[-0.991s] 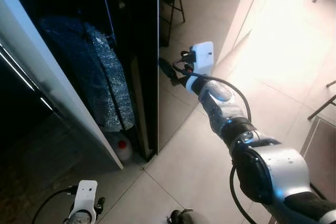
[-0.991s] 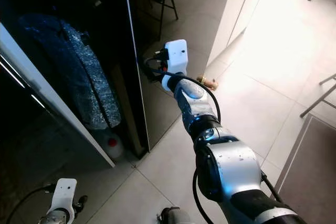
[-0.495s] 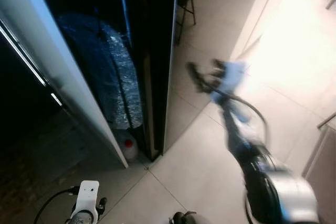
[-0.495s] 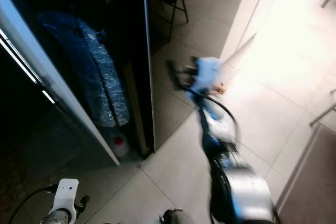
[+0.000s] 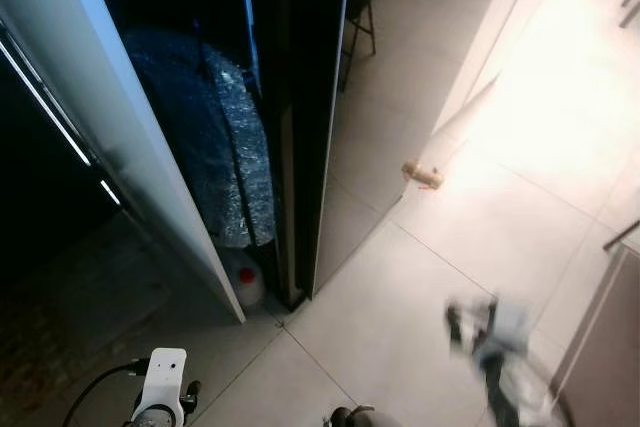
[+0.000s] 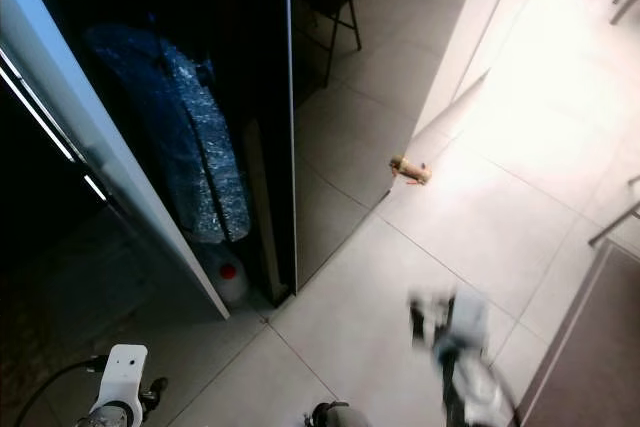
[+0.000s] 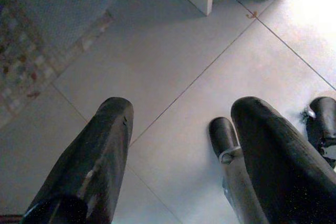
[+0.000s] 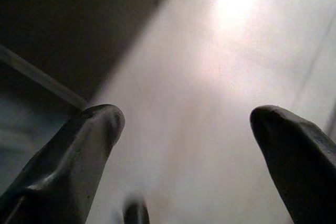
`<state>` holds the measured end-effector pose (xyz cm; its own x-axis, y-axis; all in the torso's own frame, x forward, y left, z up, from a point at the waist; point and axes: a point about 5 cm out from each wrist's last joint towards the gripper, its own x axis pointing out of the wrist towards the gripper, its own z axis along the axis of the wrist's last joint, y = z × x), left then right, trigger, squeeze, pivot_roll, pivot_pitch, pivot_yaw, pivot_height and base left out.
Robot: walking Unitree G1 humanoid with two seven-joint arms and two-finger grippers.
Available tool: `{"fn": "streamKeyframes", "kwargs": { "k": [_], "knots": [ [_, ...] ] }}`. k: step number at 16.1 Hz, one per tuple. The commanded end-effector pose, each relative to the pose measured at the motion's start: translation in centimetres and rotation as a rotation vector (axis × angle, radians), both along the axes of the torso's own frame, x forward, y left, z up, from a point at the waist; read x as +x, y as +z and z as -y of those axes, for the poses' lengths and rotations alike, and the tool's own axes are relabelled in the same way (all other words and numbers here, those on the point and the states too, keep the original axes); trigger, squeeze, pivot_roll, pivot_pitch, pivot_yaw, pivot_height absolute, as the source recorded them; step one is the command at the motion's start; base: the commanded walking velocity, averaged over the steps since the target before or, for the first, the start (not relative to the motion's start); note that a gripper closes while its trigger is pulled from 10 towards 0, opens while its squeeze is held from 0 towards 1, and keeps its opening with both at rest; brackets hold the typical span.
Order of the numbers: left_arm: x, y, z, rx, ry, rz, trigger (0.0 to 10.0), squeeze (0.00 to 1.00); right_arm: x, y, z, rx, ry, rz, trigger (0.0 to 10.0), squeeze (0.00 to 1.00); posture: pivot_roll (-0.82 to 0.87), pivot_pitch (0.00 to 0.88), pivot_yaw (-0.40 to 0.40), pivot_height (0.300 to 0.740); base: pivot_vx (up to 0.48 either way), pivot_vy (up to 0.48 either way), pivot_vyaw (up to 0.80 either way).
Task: Restocking fridge
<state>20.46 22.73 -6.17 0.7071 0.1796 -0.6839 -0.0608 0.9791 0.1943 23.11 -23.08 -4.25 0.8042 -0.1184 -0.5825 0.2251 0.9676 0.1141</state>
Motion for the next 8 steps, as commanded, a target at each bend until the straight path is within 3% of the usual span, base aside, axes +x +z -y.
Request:
{"fn": "streamKeyframes", "kwargs": {
  "k": [1,2,6,7,8],
  "knots": [
    [-0.9,-0.6,0.1,0.001,-0.013,-0.052,10.0,0.00,-2.2,-1.7,0.0,0.008,-0.033,-0.127,10.0,0.00,-0.14,0.172,-0.042,0.740,0.000,0.000,0.00],
    [-1.0,-0.6,0.1,0.001,-0.013,-0.053,10.0,0.00,-2.9,-2.1,-0.1,0.023,-0.055,-0.151,10.0,0.00,-0.14,0.172,-0.042,0.740,0.000,0.000,0.00],
    [-1.0,-0.6,0.1,0.001,-0.013,-0.053,10.0,0.00,-2.9,-2.2,-0.1,0.017,-0.059,-0.164,10.0,0.00,-0.14,0.172,-0.042,0.740,0.000,0.000,0.00],
    [-1.1,-0.6,-0.4,-0.015,0.038,-0.054,10.0,0.00,-5.5,-4.0,-2.0,-0.003,0.082,-0.279,10.0,0.00,-0.12,0.171,-0.042,0.740,0.000,0.000,0.00],
    [-1.3,-0.7,-0.6,-0.027,0.075,-0.054,10.0,0.00,-6.7,-4.7,-2.9,-0.012,0.152,-0.330,10.0,0.00,-0.12,0.171,-0.043,0.740,0.000,0.000,0.00]
  ]
}}
